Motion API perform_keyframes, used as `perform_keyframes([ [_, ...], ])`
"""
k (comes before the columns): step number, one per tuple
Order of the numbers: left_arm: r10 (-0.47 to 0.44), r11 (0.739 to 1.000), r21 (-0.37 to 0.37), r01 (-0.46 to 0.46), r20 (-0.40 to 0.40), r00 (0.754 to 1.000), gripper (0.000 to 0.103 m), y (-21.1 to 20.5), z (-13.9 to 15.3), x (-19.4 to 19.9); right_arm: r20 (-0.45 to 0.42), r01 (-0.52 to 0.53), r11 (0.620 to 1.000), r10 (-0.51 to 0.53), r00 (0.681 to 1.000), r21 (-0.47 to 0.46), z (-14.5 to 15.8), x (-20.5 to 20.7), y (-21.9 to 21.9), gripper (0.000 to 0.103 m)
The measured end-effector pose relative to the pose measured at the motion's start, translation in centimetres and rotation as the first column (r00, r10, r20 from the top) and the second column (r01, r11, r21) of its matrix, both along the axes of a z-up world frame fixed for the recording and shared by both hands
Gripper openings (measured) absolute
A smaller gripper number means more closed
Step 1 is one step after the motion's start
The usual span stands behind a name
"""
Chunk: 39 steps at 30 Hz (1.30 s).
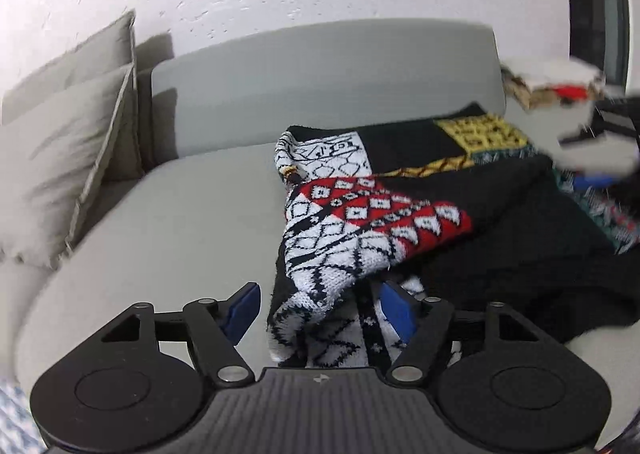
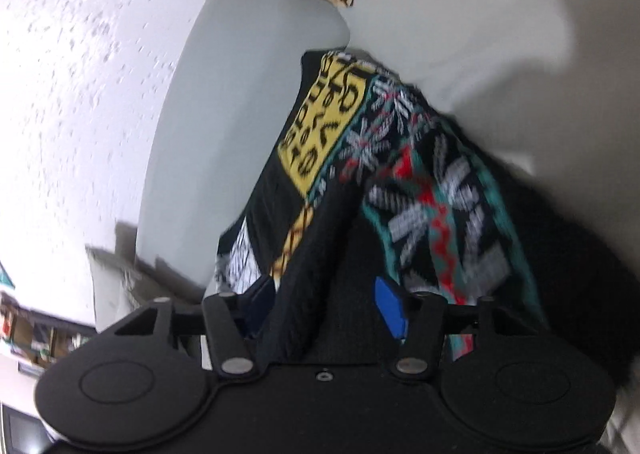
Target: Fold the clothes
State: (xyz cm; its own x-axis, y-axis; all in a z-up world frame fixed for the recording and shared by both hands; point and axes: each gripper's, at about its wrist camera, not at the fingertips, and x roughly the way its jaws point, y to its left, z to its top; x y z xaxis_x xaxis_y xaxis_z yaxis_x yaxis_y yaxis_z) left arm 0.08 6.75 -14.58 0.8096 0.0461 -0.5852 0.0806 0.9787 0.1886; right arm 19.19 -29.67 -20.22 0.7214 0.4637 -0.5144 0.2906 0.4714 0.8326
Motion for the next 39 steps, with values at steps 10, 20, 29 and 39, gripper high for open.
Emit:
perform_keyframes([
  [10, 0.042, 0.973, 0.230, -0.028, -0.058, 0.997, 0.032, -1.3, -2.4, 3.9, 0.005, 0.076, 0.996, -0.075, 0.997, -0.054, -2.3, 6.1, 1.0, 0.030],
  [20, 0.246, 0.962, -0.103, -0.254, -0.080, 0.966, 0.028, 4.6, -0.7, 3.6, 0.177, -0.024, 0.998, 0.034, 0.984, -0.057, 3.5, -0.2, 3.3, 0.008],
  [29, 0.302, 0.918, -0.204, -0.341, -0.197, 0.933, 0.050, 7.0, -0.9, 0.6, 0.147, -0.025, 0.959, 0.069, 0.987, -0.284, 4.6, -8.5, 4.7, 0.007],
  [39, 0.285, 0.931, -0.230, -0.283, -0.024, 0.958, 0.043, 6.0, 1.8, -5.6, 0.017, -0.074, 0.955, 0.082, 0.997, -0.286, 1.9, -7.8, 2.6, 0.053],
])
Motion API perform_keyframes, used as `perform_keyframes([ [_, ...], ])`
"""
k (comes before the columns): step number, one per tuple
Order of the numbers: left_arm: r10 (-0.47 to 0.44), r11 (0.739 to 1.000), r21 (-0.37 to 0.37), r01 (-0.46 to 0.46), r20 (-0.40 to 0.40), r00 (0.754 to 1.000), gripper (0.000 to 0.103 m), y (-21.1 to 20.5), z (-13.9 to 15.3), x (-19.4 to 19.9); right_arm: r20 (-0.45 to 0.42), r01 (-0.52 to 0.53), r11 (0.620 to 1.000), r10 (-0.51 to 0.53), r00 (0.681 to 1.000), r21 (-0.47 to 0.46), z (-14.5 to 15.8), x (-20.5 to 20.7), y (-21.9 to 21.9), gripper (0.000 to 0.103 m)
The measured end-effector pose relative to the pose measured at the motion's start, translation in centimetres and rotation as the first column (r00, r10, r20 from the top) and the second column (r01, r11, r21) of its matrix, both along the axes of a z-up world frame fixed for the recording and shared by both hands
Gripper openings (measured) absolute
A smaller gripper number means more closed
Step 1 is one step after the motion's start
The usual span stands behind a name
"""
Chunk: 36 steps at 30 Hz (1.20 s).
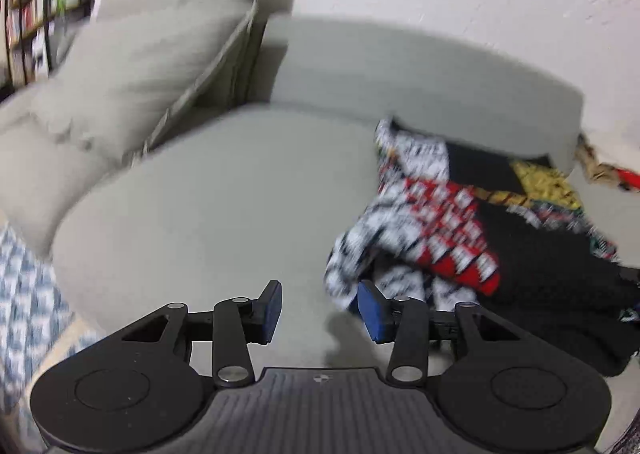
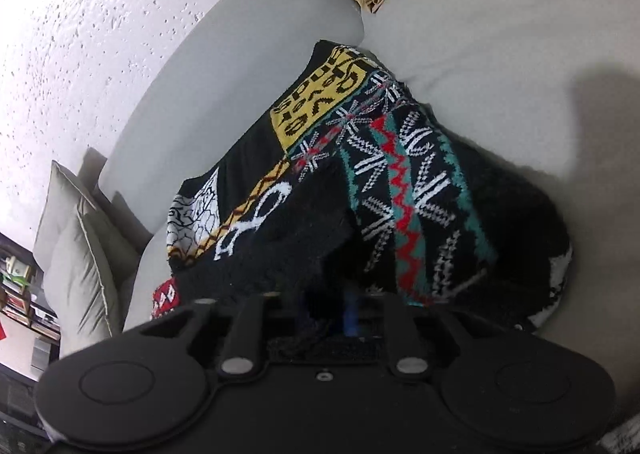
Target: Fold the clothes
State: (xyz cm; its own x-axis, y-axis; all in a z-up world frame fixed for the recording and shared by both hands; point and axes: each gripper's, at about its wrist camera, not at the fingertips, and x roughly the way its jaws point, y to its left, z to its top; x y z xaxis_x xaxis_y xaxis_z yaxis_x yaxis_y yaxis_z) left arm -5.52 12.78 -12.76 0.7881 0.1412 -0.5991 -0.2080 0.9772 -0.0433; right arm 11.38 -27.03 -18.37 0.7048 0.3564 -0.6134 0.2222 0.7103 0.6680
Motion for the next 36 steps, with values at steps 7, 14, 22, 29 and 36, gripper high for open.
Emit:
perform_keyframes([
  [7, -0.164, 0.952, 0.247, 0.182, -0.092, 0.982, 0.045, -4.0, 0.2, 4.1, 0.187, 0.080, 0.994, -0.066, 0.980, -0.072, 2.0, -1.8, -0.4, 0.062],
  [14, -0.090, 0.891, 0.423, 0.165, -0.193, 0.977, 0.047, -5.3, -2.5, 9.4, 0.213, -0.009, 0.997, 0.026, 0.977, -0.082, 2.0, -0.7, 0.5, 0.062],
  [22, 0.187, 0.904, 0.422, -0.067, -0.250, 0.950, 0.028, -0.6, -4.6, 11.1, 0.156, -0.068, 0.991, 0.085, 0.984, -0.113, 1.4, 0.5, 2.1, 0.062],
  [29, 0.043, 0.929, 0.368, 0.025, -0.176, 0.983, 0.052, -1.2, -1.8, 6.4, 0.148, -0.133, 0.989, 0.141, 0.979, -0.065, 1.2, 0.7, 2.9, 0.062],
  [36, -0.014, 0.977, 0.215, 0.007, 0.029, 0.999, 0.052, 0.0, 1.3, 4.1, 0.116, -0.301, 0.952, 0.306, 0.945, -0.061, 0.8, 1.5, 6.2, 0.050],
])
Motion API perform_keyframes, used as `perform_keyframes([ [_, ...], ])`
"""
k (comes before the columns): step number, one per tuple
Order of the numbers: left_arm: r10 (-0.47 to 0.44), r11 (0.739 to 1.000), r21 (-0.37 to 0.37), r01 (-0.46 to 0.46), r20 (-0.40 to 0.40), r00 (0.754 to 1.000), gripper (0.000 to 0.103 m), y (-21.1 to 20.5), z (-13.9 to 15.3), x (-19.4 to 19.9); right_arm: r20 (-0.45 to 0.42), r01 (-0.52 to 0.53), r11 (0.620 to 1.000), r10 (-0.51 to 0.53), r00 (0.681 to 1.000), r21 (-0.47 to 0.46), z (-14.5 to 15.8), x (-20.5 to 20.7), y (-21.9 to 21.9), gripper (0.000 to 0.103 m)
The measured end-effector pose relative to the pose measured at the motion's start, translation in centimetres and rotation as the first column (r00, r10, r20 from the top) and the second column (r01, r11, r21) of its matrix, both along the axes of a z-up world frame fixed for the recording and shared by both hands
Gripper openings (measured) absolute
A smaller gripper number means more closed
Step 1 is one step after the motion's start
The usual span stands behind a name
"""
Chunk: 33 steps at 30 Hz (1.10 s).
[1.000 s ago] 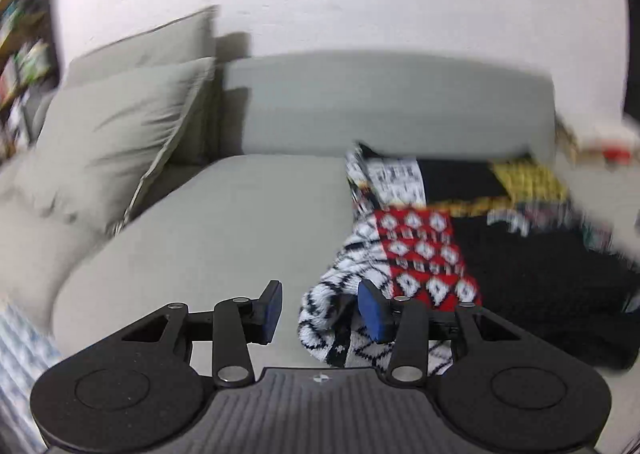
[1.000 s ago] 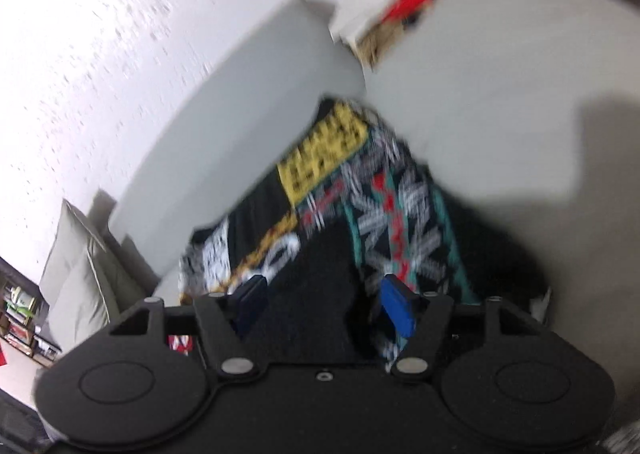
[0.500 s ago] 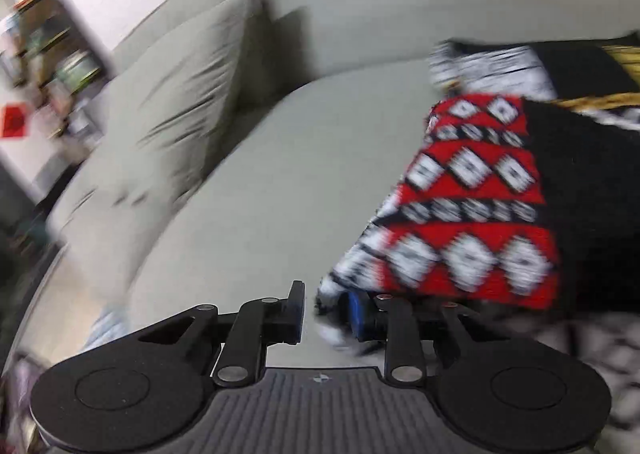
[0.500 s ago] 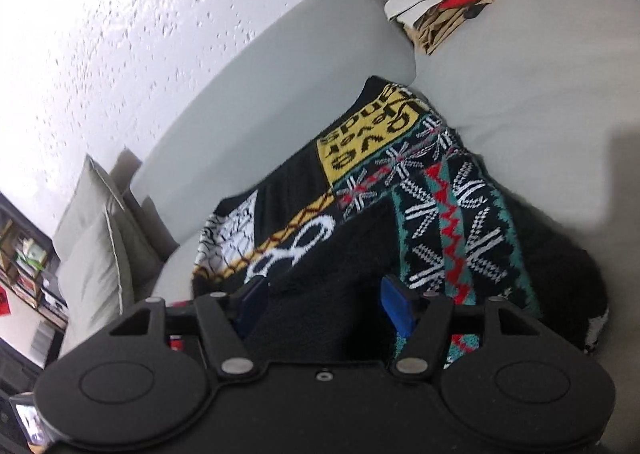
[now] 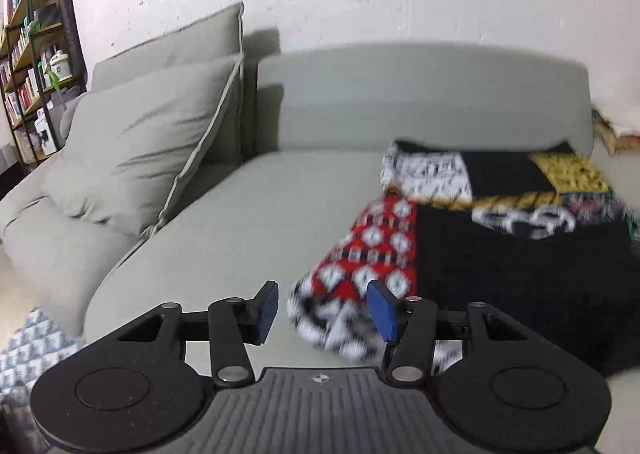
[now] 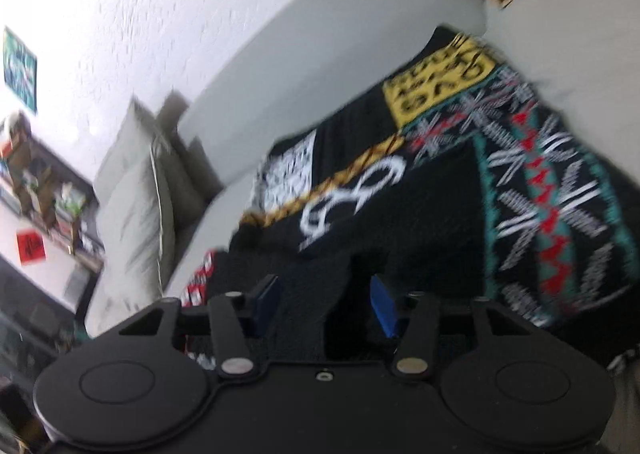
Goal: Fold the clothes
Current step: 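Grasp the sweater hem with the left gripper while the right gripper grasps the hem beside it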
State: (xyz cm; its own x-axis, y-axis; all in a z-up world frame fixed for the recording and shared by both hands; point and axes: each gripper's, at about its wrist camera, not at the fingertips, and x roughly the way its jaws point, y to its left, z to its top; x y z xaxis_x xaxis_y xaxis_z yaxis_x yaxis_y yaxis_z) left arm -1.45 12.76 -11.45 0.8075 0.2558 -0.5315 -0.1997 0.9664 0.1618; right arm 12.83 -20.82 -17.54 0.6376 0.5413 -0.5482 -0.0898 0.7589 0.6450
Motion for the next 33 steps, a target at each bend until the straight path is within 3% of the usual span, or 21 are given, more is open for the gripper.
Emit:
perform_keyframes([
  [2, 0.023, 1.000, 0.010, -0.023, 0.003, 1.000, 0.051, 0.1, -0.3, 2.0, -0.018, -0.029, 0.999, 0.029, 0.999, -0.020, -0.3, 0.9, 1.5, 0.050],
  [4, 0.056, 0.998, -0.040, -0.055, 0.009, 0.998, 0.051, 1.0, -0.5, 3.8, -0.022, -0.064, 0.996, 0.063, 0.998, -0.059, -0.5, 1.7, 3.3, 0.052],
  [5, 0.076, 0.995, -0.072, -0.075, 0.013, 0.997, 0.051, 1.4, -0.5, 4.3, -0.009, -0.088, 0.991, 0.088, 0.996, -0.105, -0.5, 1.9, 4.4, 0.046],
  [6, 0.092, 0.991, -0.098, -0.089, 0.020, 0.996, 0.050, 1.7, -0.3, 4.3, 0.003, -0.111, 0.982, 0.113, 0.994, -0.151, -0.4, 2.1, 5.5, 0.022],
  [7, 0.107, 0.987, -0.124, -0.103, 0.027, 0.994, 0.049, 2.1, -0.2, 4.2, 0.022, -0.118, 0.968, 0.126, 0.992, -0.223, -0.1, 2.0, 6.4, 0.008],
  [8, 0.105, 0.985, -0.140, -0.099, 0.038, 0.994, 0.049, 2.1, -0.1, 3.8, 0.053, -0.107, 0.955, 0.126, 0.991, -0.277, 0.5, 1.7, 6.7, 0.007],
  [11, 0.093, 0.982, -0.169, -0.080, 0.068, 0.993, 0.049, 2.2, 0.2, 2.8, 0.131, 0.003, 0.977, 0.025, 0.991, -0.211, 3.2, 0.4, 3.9, 0.007],
  [13, 0.069, 0.981, -0.186, -0.056, 0.067, 0.995, 0.049, 2.1, 0.1, 2.7, 0.138, 0.053, 0.976, -0.024, 0.990, -0.214, 4.6, 0.4, 1.6, 0.007],
  [15, 0.047, 0.981, -0.190, -0.035, 0.061, 0.997, 0.049, 1.8, 0.1, 2.8, 0.088, 0.050, 0.967, -0.029, 0.996, -0.249, 4.4, 1.2, -0.1, 0.008],
  [19, -0.008, 0.986, -0.166, 0.016, 0.051, 0.999, 0.044, 0.3, 0.2, 3.8, -0.108, -0.002, 0.967, -0.027, 0.994, -0.253, 0.7, 3.9, -1.3, 0.009],
  [22, -0.082, 0.991, -0.105, 0.088, 0.059, 0.995, 0.039, -1.2, 0.3, 4.7, -0.062, 0.019, 0.967, -0.036, 0.997, -0.253, 1.3, 3.5, -1.2, 0.014],
  [23, -0.106, 0.989, -0.101, 0.109, 0.035, 0.994, 0.033, -1.5, 0.1, 5.5, -0.047, 0.032, 0.966, -0.045, 0.998, -0.255, 1.5, 3.3, -1.3, 0.015],
  [25, -0.133, 0.987, -0.105, 0.121, -0.120, 0.984, 0.017, -1.6, -1.7, 7.7, -0.030, 0.056, 0.966, -0.066, 0.997, -0.251, 1.7, 3.0, -1.8, 0.015],
  [26, -0.130, 0.988, -0.118, 0.103, -0.241, 0.962, 0.016, -1.4, -3.5, 8.8, -0.015, 0.071, 0.964, -0.078, 0.997, -0.254, 1.8, 2.8, -2.1, 0.015],
  [27, -0.125, 0.988, -0.130, 0.083, -0.361, 0.924, 0.017, -1.1, -5.3, 9.9, 0.000, 0.087, 0.962, -0.090, 0.996, -0.258, 2.0, 2.6, -2.5, 0.015],
  [31, -0.149, 0.986, -0.122, 0.116, -0.319, 0.936, 0.019, -0.8, -5.7, 9.0, 0.141, 0.188, 0.948, -0.155, 0.978, -0.257, 3.7, 1.0, -2.9, 0.024],
  [33, -0.145, 0.987, -0.112, 0.117, -0.291, 0.946, 0.023, -0.8, -6.0, 8.5, 0.229, 0.176, 0.956, -0.122, 0.966, -0.234, 4.6, 0.2, -2.2, 0.024],
])
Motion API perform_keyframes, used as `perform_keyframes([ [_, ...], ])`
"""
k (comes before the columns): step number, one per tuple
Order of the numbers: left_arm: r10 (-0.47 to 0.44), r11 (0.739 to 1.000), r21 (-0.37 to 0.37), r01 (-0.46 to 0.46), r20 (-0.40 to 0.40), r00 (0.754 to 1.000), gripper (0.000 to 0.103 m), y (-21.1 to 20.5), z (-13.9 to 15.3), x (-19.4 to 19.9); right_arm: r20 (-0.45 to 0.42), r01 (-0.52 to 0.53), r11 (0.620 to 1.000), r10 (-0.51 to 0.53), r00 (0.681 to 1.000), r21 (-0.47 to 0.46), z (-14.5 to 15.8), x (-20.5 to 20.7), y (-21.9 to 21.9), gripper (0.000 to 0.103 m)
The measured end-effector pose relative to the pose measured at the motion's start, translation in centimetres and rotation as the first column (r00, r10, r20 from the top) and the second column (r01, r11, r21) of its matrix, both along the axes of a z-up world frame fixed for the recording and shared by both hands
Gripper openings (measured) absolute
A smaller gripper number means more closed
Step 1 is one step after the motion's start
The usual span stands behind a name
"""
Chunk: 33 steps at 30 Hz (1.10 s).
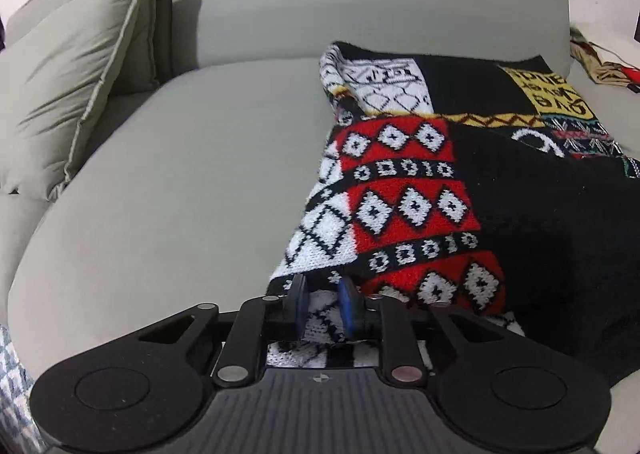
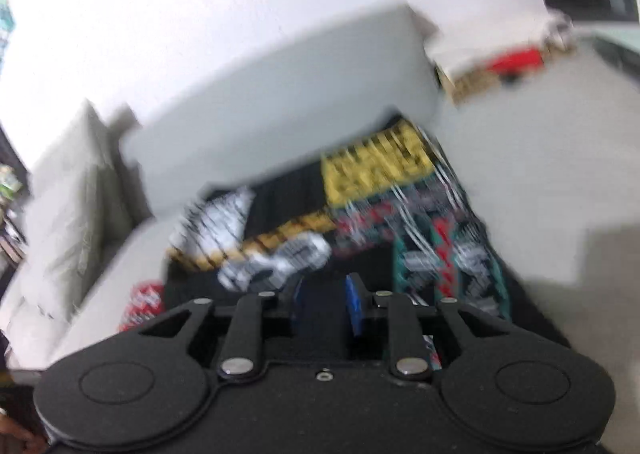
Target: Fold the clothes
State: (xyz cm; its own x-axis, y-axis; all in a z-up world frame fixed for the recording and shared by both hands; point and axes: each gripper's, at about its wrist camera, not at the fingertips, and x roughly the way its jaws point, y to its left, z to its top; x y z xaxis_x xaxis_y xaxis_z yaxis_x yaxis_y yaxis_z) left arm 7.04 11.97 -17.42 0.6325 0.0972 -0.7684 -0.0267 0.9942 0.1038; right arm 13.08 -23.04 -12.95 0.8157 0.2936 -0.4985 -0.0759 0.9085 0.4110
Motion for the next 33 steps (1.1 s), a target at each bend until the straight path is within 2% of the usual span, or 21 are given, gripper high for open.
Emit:
perform_keyframes([
  [2, 0.004, 1.000, 0.021, -0.004, 0.009, 1.000, 0.023, -0.4, 0.0, -0.1, 0.027, -0.039, 0.998, 0.040, 0.999, -0.047, 0.0, 0.3, 1.6, 0.024],
  [4, -0.008, 0.998, 0.070, 0.007, 0.014, 1.000, 0.023, -1.3, -0.2, -0.2, -0.011, -0.050, 0.994, 0.049, 0.999, -0.099, -0.9, 2.0, 3.1, 0.023],
  [5, -0.011, 0.996, 0.086, 0.010, 0.013, 1.000, 0.023, -1.6, -0.2, 0.1, -0.054, -0.048, 0.993, 0.043, 0.998, -0.108, -1.7, 3.1, 3.7, 0.023],
  [7, -0.015, 0.995, 0.097, 0.014, 0.011, 1.000, 0.023, -1.7, -0.2, 0.4, -0.232, -0.075, 0.983, 0.035, 0.972, -0.169, -4.5, 5.4, 4.6, 0.018],
  [8, -0.017, 0.995, 0.103, 0.016, 0.010, 1.000, 0.023, -1.7, -0.1, 0.6, -0.265, -0.090, 0.977, 0.036, 0.963, -0.195, -5.1, 5.8, 4.9, 0.017],
  [11, -0.050, 0.987, 0.157, 0.044, 0.034, 0.998, 0.023, -2.3, 0.1, -0.1, -0.244, -0.115, 0.964, 0.054, 0.968, -0.240, -4.9, 5.5, 5.1, 0.017],
  [13, -0.076, 0.983, 0.176, 0.059, 0.091, 0.993, 0.022, -2.8, 1.1, -1.5, -0.221, -0.091, 0.980, 0.051, 0.974, -0.176, -3.9, 4.5, 3.9, 0.018],
  [17, -0.077, 0.997, 0.020, 0.074, 0.275, 0.958, 0.029, -1.3, 4.5, -5.3, -0.121, -0.066, 0.998, 0.065, 0.991, -0.008, -1.6, 1.5, 1.4, 0.022],
  [20, -0.042, 0.999, 0.021, 0.037, 0.326, 0.944, 0.029, -1.1, 5.2, -4.4, -0.061, -0.073, 0.997, 0.074, 0.995, 0.016, -0.6, 0.6, 1.1, 0.022],
  [24, -0.053, 0.999, 0.023, 0.048, 0.318, 0.947, 0.026, -2.2, 4.7, 0.1, -0.032, -0.135, 0.991, 0.134, 0.990, -0.010, -0.7, 1.5, 3.0, 0.022],
  [27, -0.080, 0.997, 0.017, 0.079, 0.294, 0.952, 0.025, -2.9, 3.4, 3.6, -0.005, -0.160, 0.985, 0.161, 0.987, -0.069, -1.0, 2.6, 4.9, 0.022],
  [28, -0.090, 0.996, 0.036, 0.083, 0.276, 0.957, 0.024, -3.1, 2.7, 4.6, -0.004, -0.163, 0.982, 0.164, 0.987, -0.092, -1.3, 3.2, 5.5, 0.022],
  [29, -0.094, 0.995, 0.054, 0.083, 0.238, 0.967, 0.022, -3.1, 1.7, 5.8, -0.007, -0.164, 0.980, 0.165, 0.986, -0.110, -1.6, 3.9, 5.9, 0.022],
  [31, -0.092, 0.993, 0.077, 0.084, 0.103, 0.990, 0.022, -3.4, -0.9, 8.1, -0.048, -0.171, 0.975, 0.165, 0.985, -0.144, -2.9, 4.9, 6.8, 0.022],
  [33, -0.127, 0.984, 0.136, 0.116, 0.069, 0.990, 0.021, -4.3, -1.8, 8.5, -0.128, -0.192, 0.958, 0.168, 0.977, -0.213, -4.7, 6.0, 7.7, 0.018],
])
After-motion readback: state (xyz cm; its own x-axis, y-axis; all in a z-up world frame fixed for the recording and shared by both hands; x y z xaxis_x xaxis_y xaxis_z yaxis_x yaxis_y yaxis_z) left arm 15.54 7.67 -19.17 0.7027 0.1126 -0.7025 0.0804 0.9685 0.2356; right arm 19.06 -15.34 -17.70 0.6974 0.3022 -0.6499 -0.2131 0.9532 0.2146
